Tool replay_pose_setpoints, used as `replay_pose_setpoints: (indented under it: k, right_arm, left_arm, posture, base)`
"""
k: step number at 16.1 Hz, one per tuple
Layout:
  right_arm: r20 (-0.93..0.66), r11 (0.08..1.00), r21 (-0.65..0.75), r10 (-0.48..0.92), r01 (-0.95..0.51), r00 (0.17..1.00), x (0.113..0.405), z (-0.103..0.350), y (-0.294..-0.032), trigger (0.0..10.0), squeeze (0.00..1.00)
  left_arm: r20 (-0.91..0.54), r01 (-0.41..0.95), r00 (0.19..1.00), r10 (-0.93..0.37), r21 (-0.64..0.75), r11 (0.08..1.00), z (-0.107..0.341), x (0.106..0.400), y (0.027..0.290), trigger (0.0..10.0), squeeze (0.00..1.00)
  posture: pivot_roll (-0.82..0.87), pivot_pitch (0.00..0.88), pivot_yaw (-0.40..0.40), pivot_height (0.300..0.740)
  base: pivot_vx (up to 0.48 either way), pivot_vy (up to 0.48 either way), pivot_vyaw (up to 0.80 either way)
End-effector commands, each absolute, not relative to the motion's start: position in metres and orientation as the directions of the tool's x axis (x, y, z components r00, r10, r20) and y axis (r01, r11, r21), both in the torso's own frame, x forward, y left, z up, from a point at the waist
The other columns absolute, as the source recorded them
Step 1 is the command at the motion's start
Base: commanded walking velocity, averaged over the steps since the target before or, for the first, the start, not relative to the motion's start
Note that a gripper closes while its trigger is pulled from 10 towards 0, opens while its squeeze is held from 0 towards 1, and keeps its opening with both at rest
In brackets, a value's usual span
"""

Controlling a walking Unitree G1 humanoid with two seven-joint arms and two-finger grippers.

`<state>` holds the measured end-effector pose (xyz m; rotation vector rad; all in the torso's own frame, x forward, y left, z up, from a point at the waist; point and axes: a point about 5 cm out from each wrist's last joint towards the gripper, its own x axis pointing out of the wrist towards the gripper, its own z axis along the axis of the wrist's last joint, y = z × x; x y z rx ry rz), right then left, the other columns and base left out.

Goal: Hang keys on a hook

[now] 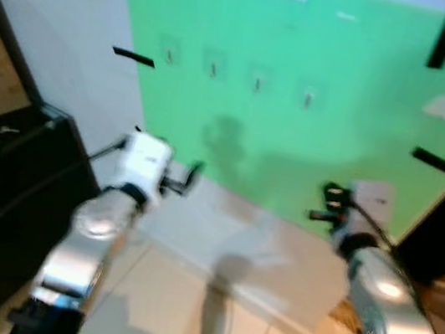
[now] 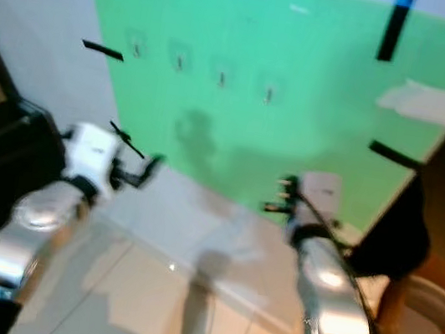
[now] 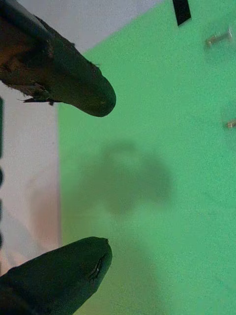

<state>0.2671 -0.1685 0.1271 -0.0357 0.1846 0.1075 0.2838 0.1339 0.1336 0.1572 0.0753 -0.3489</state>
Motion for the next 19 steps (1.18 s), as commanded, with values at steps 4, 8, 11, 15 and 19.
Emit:
replay_pose_setpoints:
  k: [4, 8, 11, 15, 19]
  right_arm:
    - [-0.162, 0.981, -0.031, 0.185, -0.192, 0.969, 0.2685, 0.1321, -0.1531, 10.0, 0.00]
    - [-0.162, 0.981, -0.002, 0.191, -0.194, 0.968, 0.2674, 0.1311, -0.1546, 10.0, 0.00]
    - [-0.168, 0.978, -0.020, 0.202, -0.208, 0.965, 0.2665, 0.1304, -0.1543, 10.0, 0.00]
    - [-0.171, 0.977, -0.023, 0.206, -0.213, 0.964, 0.2655, 0.1300, -0.1553, 10.0, 0.00]
    - [-0.124, 0.966, 0.022, 0.259, -0.258, 0.958, 0.2640, 0.1360, -0.1515, 0.0, 0.00]
  left_arm:
    - [-0.090, 0.323, 0.946, -0.312, 0.156, 0.934, 0.1382, 0.2855, 0.1426, 10.0, 0.00]
    - [-0.092, 0.326, 0.945, -0.314, 0.163, 0.931, 0.1369, 0.2844, 0.1417, 10.0, 0.00]
    - [-0.113, 0.350, 0.935, -0.335, 0.166, 0.922, 0.1322, 0.2819, 0.1387, 10.0, 0.00]
    - [-0.116, 0.356, 0.933, -0.341, 0.167, 0.919, 0.1312, 0.2809, 0.1373, 10.0, 0.00]
    - [-0.124, 0.359, 0.932, -0.342, 0.170, 0.918, 0.1300, 0.2809, 0.1370, 10.0, 0.00]
  posture:
    - [-0.06, 0.000, 0.058, 0.740]
    - [-0.06, 0.000, 0.055, 0.740]
    - [-0.06, 0.000, 0.054, 0.740]
    - [-0.06, 0.000, 0.055, 0.740]
    - [-0.07, 0.000, 0.056, 0.740]
  base:
    - [0.367, 0.000, 0.33]
    - [0.339, 0.000, 0.13]
    - [0.000, 0.000, 0.00]
    - [0.000, 0.000, 0.00]
    - [0.000, 0.000, 0.00]
